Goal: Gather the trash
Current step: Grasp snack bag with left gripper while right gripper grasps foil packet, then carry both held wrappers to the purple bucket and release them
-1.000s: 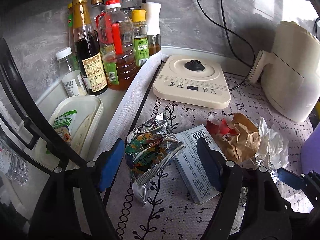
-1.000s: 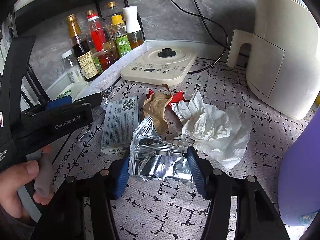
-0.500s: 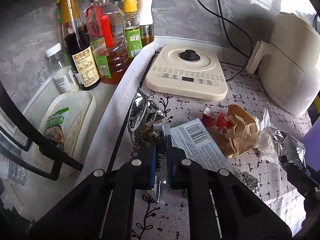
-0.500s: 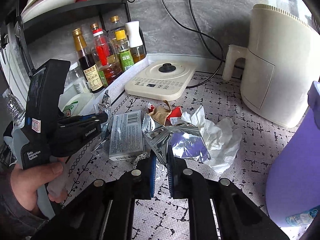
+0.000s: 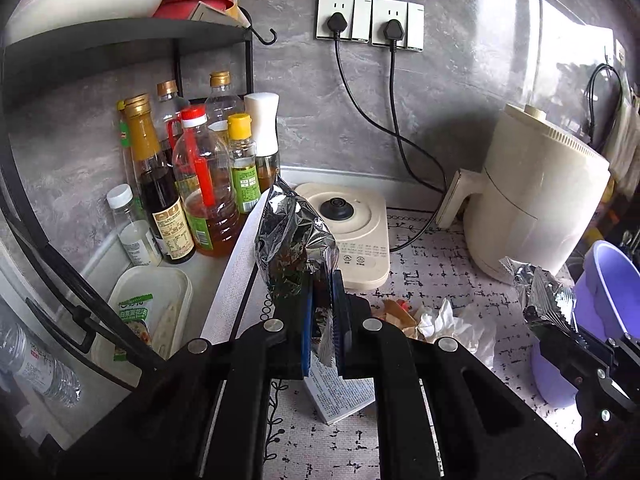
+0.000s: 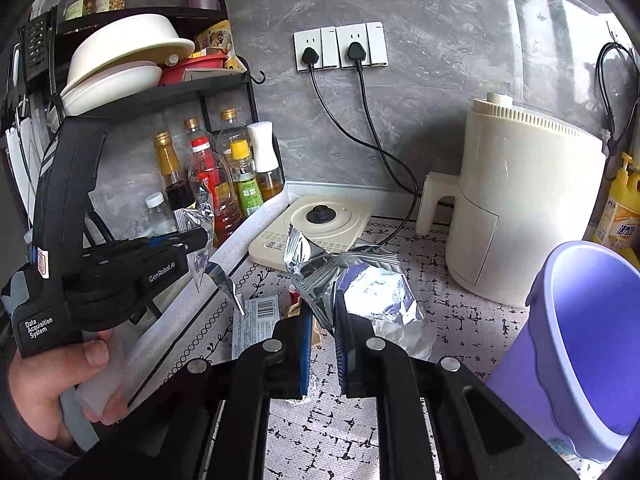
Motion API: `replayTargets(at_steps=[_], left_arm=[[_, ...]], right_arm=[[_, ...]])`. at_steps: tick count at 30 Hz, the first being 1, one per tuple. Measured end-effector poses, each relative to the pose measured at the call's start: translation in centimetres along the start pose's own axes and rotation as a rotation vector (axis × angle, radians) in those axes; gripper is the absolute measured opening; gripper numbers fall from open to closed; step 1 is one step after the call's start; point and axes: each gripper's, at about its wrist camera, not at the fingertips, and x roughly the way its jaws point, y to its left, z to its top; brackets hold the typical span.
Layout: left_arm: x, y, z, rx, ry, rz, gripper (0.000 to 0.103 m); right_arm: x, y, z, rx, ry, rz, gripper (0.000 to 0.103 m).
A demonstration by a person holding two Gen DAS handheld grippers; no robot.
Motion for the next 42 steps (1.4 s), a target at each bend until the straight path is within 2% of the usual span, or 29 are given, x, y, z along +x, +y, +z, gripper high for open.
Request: replayTargets(at_steps=[13,32,35,37,42], left_arm=[[-3.4,-4.2,3.2,0.041,-0.117,-0.123,0.009],[-4.8,-14.8,3.4,0.156,-0.145,-0.342,0.009],[-4.9,-16.4,3.3,0.169,-0.145,-0.372,0.009],[-5.1,-17.5,3.1,0.179,-0.147,-0.392,0.009],[-5.5,-20.4,2.6,0.207,-0.144,-0.445,0.009]], right_arm=[[-5.7,-2.3,2.7,0.005,-0.148,-0.129,0.011],[-11.6,-10.0,1.5,0.121,-0.199,-0.359,0.014],[-12.7,-11.3,1.0,0.149,-0.212,-0.396,0.024],[-13.5,-12.2,0.6,0.162,-0.219,-0.424,0.036],[-15.2,-14.2,-0.5,0.206,-0.216,-0.472,0.038]])
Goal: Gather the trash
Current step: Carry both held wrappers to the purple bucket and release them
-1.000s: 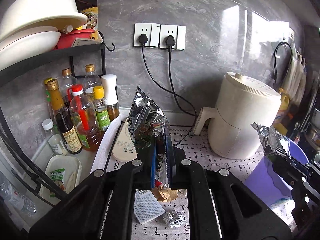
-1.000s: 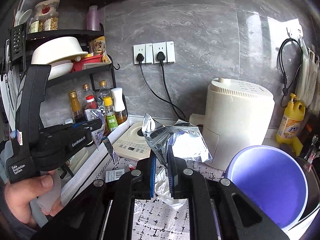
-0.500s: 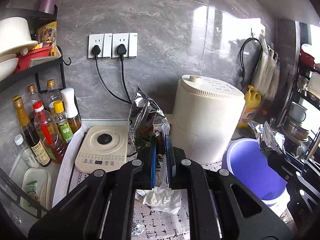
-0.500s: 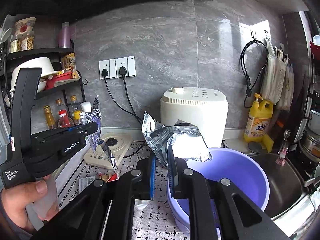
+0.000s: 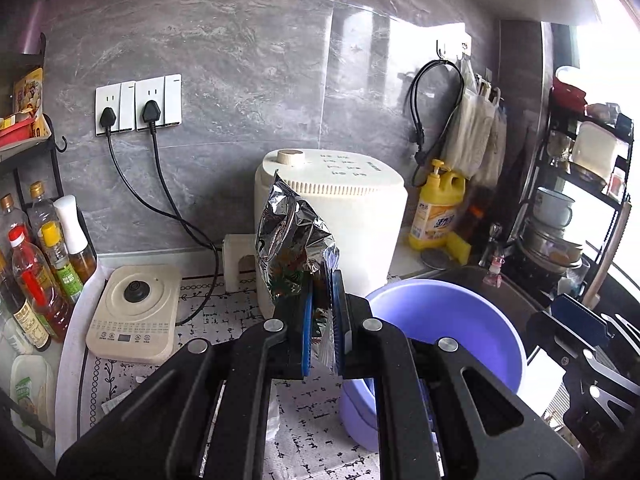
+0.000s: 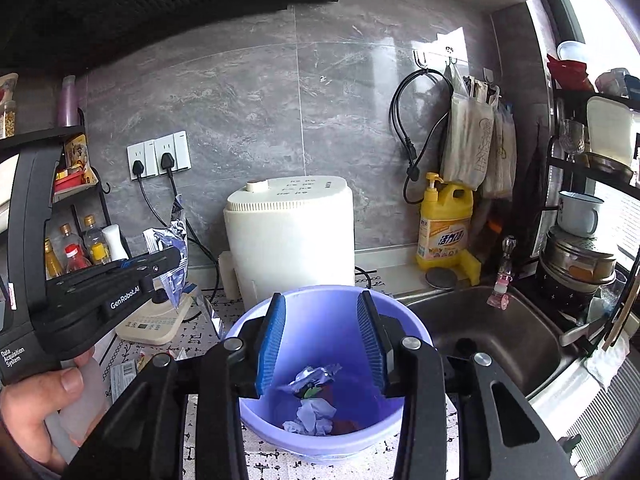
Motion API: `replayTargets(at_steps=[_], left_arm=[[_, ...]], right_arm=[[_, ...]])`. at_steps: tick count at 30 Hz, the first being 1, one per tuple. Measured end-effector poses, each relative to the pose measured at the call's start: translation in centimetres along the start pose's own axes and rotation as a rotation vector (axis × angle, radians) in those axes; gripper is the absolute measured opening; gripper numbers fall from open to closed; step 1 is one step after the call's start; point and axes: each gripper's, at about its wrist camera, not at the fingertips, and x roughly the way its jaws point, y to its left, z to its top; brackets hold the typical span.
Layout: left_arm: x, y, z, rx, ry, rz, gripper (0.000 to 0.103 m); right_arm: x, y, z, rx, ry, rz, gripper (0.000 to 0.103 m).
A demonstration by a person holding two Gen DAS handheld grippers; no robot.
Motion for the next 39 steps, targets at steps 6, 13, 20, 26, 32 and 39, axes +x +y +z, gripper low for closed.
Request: replayTargets(at_steps=[6,13,20,26,32,39], left_arm=[[0.8,-3.0,-0.5,0.023,0.012,-0.059,0.009],[1.7,-5.9,-1.5,0.041,0.049,-0.134,0.009],[2.0,-7.0,-2.6,0.055,0.073,-0.154,0.054],[1.3,-4.9,-2.0,0.008,0.041,-0.086,0.076],[0.3,-2.1,-2.0,-0.019,0.030,0.010,0.092],[-0.8,2.0,-2.2,-0.045,0.030,0.096,0.093]], right_arm=[[-0.9,-2.5,-0.6,0.024,0.006,-0.052,0.039],[-1.9,-4.6,-1.7,0.049,0.022,-0.089,0.040],[-2.0,-5.4,-2.3,0.062,0.035,-0.077,0.041],[-1.2,-4.5,-2.3,0.046,0.043,-0.029,0.047],[-0.5,-2.7,-2.0,0.024,0.037,0.024,0.058],[0.5,0.9,-1.8,-0.004,0.026,0.084,0.076]])
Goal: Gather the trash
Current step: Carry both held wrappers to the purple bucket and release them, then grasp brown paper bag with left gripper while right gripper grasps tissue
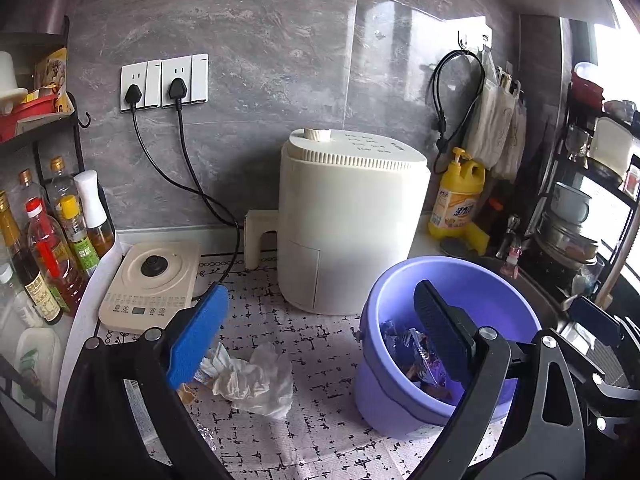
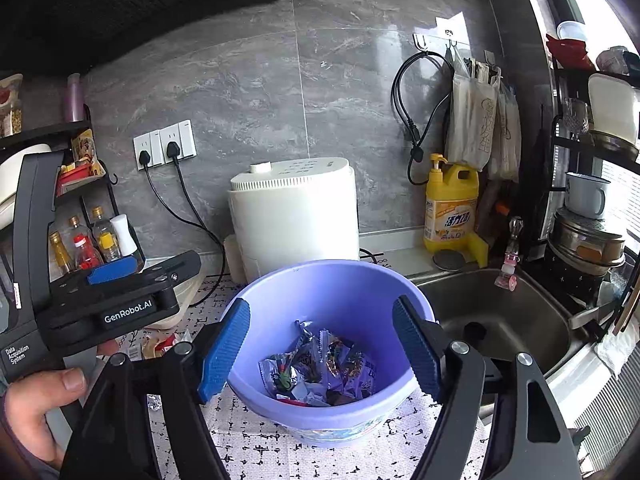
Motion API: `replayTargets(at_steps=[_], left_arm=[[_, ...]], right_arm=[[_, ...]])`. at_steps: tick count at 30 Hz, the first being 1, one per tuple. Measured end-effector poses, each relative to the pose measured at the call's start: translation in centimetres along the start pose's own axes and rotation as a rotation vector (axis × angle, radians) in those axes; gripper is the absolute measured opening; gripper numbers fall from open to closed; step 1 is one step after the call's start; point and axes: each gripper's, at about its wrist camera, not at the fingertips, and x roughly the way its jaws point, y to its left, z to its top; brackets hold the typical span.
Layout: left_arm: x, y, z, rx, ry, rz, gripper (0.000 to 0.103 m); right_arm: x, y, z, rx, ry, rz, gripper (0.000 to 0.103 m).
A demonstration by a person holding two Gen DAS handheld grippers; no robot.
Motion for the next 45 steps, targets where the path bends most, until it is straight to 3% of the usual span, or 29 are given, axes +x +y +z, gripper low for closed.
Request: replayTargets(at_steps=[4,14,23,33,37,45], left_arm=[[-0.4,2.9,-0.1,-0.028,0.000,0.050,0.094],[-1.4,11.0,-1.9,-0.146,0.027,0.206,0.093],[-2.0,15.0,-3.7,-0.188,0.051,0.267,0.093],[-0.4,16.9,-5.7,-0.219,0.122,0.268,0.081],[1.2,17.2,-6.5,-0.237,0.167,0.248,0.072],[5.2,16.8,-7.9,-0.235,0.260,0.201,0.072]], right_arm=[[0.7,2.6,0.2,-0.032,-0.007,0.044,0.080],[2.8,9.6,-0.7,-0.136,0.043,0.209,0.078],[4.9,13.8,-2.2,-0.199,0.117,0.301,0.065],[7.9,15.5,-3.9,-0.232,0.202,0.316,0.059],[9.0,15.6,-4.5,-0.244,0.230,0.319,0.058],[11.0,15.3,-5.2,-0.245,0.276,0.307,0.058]])
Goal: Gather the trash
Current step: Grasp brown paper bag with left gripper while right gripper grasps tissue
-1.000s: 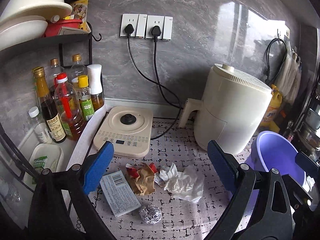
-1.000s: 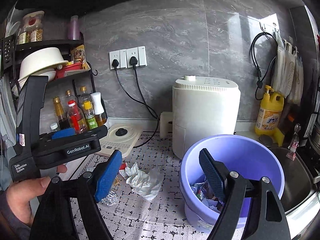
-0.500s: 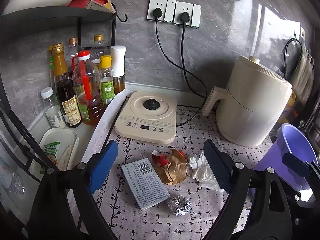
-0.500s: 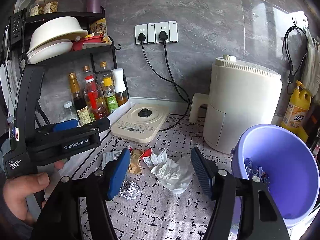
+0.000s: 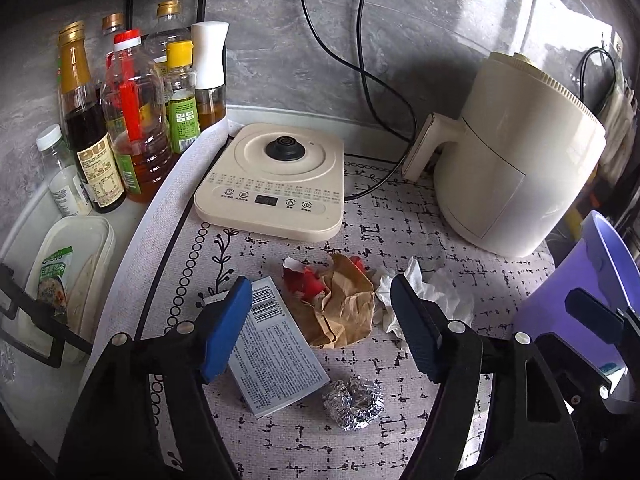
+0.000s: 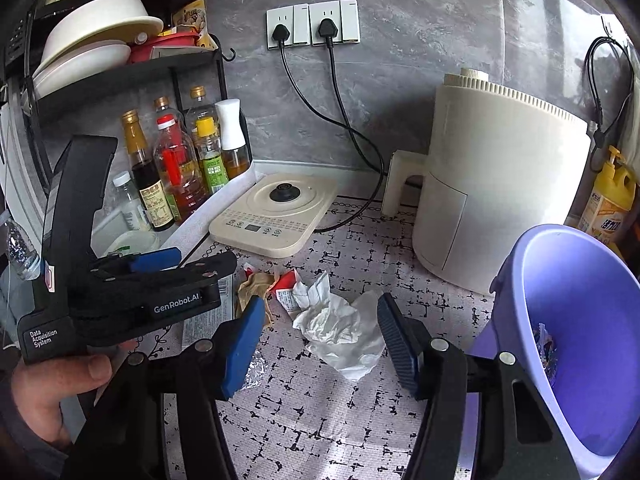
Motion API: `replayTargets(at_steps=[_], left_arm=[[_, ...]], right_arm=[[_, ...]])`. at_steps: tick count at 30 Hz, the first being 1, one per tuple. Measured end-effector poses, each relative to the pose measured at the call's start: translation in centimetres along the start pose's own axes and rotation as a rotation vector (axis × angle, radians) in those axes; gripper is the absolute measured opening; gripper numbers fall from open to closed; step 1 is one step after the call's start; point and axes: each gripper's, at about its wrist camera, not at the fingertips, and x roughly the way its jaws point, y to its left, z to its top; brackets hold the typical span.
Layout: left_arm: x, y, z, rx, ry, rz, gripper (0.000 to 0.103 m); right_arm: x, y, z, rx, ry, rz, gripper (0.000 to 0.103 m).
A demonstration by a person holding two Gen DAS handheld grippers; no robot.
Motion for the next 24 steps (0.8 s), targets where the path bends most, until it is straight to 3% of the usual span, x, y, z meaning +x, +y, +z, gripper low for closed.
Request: replayTargets(at_steps=[8,9,11,14,24], left_arm=[[4.5,-1.0,-0.4,0.030,0.099,-0.007,0.071],[5.0,-1.1,-0.5,0.032,0.112,-0.009,0.068],[5.9,-1.1,-0.5,0.033,0.147,-0.017,0.037],[5.8,-1.1,-0.3,0.035,0.142,-0.013,0.031],[2.9,0.8,1.6,0.017,0.068,0.021,0.030]], right_arm=[[2.1,-0.6,-0.1,-0.006,0.044,0.000,0.058],[2.3,-0.7,-0.1,-0.003,0.049,0.000,0.058],[2.9,-0.8,-0.1,0.003,0.060,0.004,0.058],[3.6,-0.9,-0.1,0.003,0.070,0.012,0.058],[6.8,-0.3,0.0,0.003,0.111,0.046,0.054]])
